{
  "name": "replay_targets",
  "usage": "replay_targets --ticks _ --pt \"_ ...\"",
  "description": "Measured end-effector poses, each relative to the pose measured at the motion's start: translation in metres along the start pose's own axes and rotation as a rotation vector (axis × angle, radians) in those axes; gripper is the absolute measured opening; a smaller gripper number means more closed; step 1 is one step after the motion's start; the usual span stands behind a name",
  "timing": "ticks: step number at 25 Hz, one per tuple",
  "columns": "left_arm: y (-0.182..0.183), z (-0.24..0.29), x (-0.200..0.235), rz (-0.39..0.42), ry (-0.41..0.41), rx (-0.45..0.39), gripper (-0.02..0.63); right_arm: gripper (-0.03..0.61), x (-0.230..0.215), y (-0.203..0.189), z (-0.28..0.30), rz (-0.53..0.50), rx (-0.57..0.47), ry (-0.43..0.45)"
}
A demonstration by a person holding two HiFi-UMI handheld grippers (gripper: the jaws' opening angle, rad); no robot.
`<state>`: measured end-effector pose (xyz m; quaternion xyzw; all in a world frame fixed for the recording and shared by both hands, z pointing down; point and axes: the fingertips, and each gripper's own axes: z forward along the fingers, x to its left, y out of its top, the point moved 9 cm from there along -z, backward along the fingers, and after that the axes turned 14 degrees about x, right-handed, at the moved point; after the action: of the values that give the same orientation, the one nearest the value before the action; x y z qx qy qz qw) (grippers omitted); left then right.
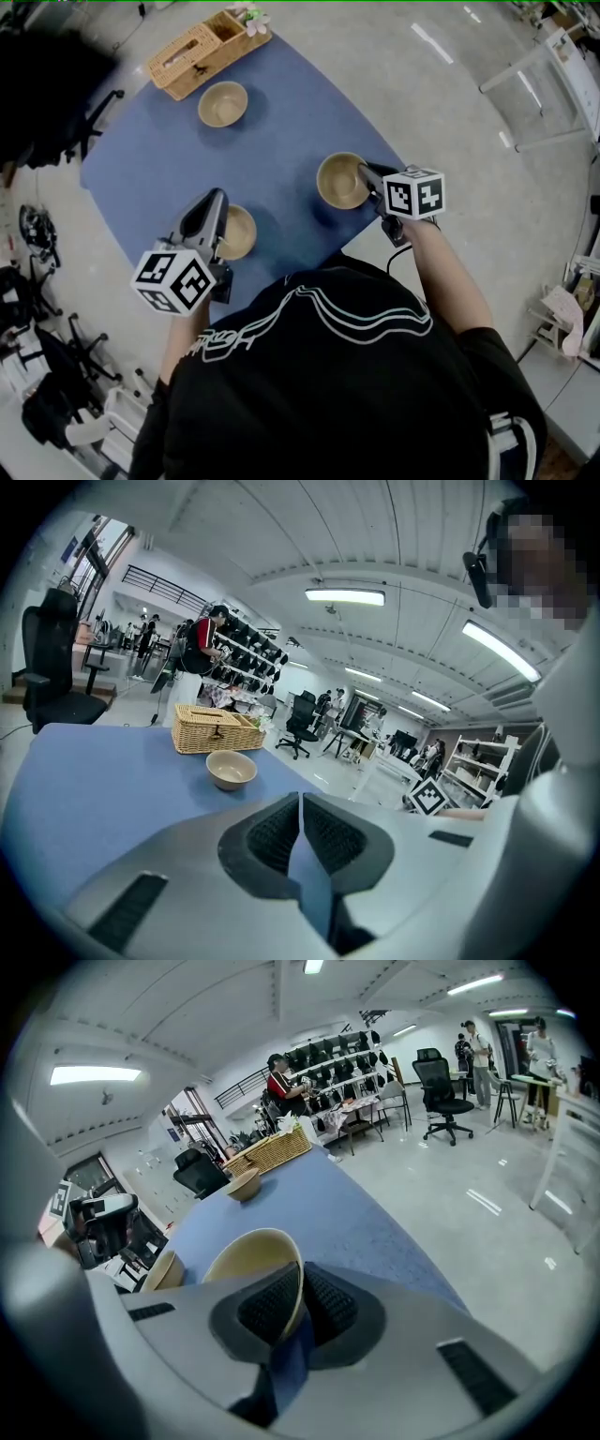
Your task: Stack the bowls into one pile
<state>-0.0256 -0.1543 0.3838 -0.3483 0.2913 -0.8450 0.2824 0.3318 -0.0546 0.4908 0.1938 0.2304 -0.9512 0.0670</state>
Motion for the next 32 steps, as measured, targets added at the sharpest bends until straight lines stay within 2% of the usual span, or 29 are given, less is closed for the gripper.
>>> replay_targets --ticks 5,11,25,32 --pt "-0.002 0.004 0.003 -0.027 0.014 -0.009 0.034 0.043 0.004 0.013 -0.002 -0.024 0.002 0.042" --pt "-0.001 0.01 0.011 -0.073 0.045 -0.022 0.034 0.043 0.014 0.051 0.001 -0.093 -0.005 0.083" --pt "-0.007 0.004 0.039 -0.194 0.163 -0.073 0.034 0.043 0.055 0.165 0.039 -0.284 -0.024 0.195" --pt "-0.019 0.003 0.053 -0.257 0.214 -0.104 0.034 0.043 0.077 0.209 0.065 -0.361 -0.038 0.245"
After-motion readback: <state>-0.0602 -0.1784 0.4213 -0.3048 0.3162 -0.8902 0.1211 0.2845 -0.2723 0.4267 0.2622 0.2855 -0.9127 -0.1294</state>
